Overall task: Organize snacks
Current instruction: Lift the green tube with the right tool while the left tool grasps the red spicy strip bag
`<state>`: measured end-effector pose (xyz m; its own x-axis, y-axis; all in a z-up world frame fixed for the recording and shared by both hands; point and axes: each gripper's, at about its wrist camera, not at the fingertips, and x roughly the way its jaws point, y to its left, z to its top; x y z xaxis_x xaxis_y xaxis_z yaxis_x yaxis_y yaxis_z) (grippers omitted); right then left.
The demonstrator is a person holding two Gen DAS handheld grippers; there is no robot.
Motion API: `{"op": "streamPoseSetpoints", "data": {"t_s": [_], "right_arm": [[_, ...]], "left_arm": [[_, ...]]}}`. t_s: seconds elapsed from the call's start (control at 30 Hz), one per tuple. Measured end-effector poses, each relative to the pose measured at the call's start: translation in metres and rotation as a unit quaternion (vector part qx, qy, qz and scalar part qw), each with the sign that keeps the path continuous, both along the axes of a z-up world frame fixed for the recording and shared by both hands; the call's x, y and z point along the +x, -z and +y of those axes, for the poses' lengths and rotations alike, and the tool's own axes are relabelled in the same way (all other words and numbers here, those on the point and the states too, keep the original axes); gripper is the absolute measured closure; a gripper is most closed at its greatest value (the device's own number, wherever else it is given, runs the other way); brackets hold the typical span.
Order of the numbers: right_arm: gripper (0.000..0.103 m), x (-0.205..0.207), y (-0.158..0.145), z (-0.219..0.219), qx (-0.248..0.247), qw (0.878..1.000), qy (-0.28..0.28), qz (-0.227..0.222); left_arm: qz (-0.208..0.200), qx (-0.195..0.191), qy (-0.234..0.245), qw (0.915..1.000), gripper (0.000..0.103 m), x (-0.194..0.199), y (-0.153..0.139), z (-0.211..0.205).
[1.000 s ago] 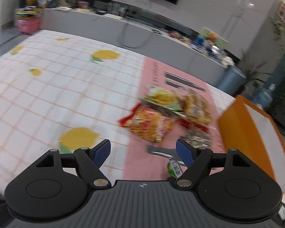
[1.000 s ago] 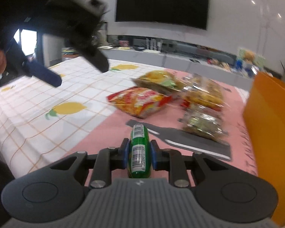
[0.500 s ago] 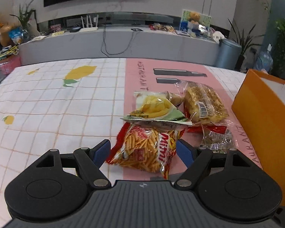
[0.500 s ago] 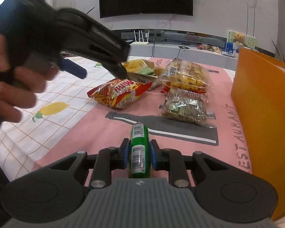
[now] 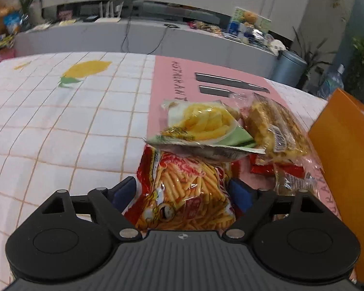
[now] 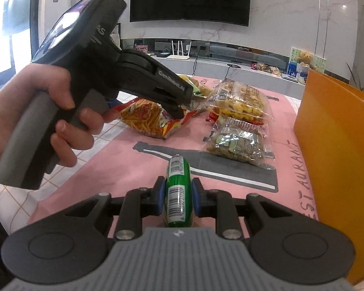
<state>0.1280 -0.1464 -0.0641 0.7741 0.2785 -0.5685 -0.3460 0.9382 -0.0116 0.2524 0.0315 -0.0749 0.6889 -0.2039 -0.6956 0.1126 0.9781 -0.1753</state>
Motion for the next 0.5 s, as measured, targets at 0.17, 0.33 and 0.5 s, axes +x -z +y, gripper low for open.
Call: {"op": "streamPoseSetpoints", "data": {"t_s": [0.17,0.33,0.5], "right_arm": [[0.082,-0.001,0.000,0.003,-0.013,1.000,-0.006,-0.005],[0.083,-0.002,-0.006,0.001,0.010,1.000,-0.013,-0.003],[0.083,-0.010,-0.027,-0.002,0.029,0.999,-0.007,-0.026]], "left_arm": [[0.007,-0.023,-0.006,0.9997,0.035,-0.006,-0.005,0.004],[0.007,0.003,-0.016,0.9998,0.036,-0.017,-0.012,0.007],[0.005,0.015,-0.027,0.9995,0.036,-0.041,-0.025,0.013]]}}
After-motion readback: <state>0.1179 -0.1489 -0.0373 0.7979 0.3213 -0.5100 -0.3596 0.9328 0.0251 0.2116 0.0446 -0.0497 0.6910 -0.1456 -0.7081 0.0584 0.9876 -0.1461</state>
